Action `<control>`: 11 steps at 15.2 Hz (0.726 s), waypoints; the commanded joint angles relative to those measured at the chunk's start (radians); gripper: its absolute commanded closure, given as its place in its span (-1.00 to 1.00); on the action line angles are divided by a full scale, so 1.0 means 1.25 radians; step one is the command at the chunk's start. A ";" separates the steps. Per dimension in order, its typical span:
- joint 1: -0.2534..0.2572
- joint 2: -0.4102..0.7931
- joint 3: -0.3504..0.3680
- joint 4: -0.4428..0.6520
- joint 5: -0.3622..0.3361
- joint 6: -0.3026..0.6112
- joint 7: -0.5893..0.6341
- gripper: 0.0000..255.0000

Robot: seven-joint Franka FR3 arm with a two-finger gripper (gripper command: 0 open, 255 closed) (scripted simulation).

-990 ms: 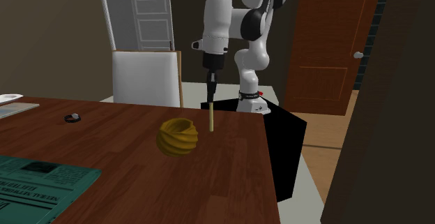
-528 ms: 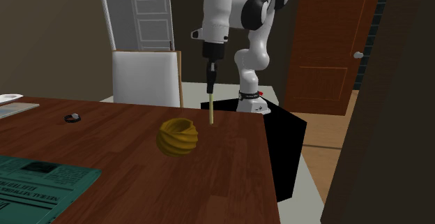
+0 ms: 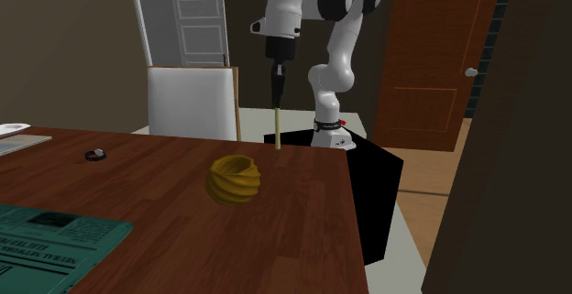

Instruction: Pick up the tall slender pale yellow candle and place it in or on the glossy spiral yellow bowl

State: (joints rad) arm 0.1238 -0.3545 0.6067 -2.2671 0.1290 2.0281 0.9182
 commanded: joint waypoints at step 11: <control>-0.003 -0.020 -0.023 0.113 -0.001 -0.132 -0.012 1.00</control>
State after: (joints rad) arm 0.1205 -0.3774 0.5802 -2.1362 0.1278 1.8760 0.9044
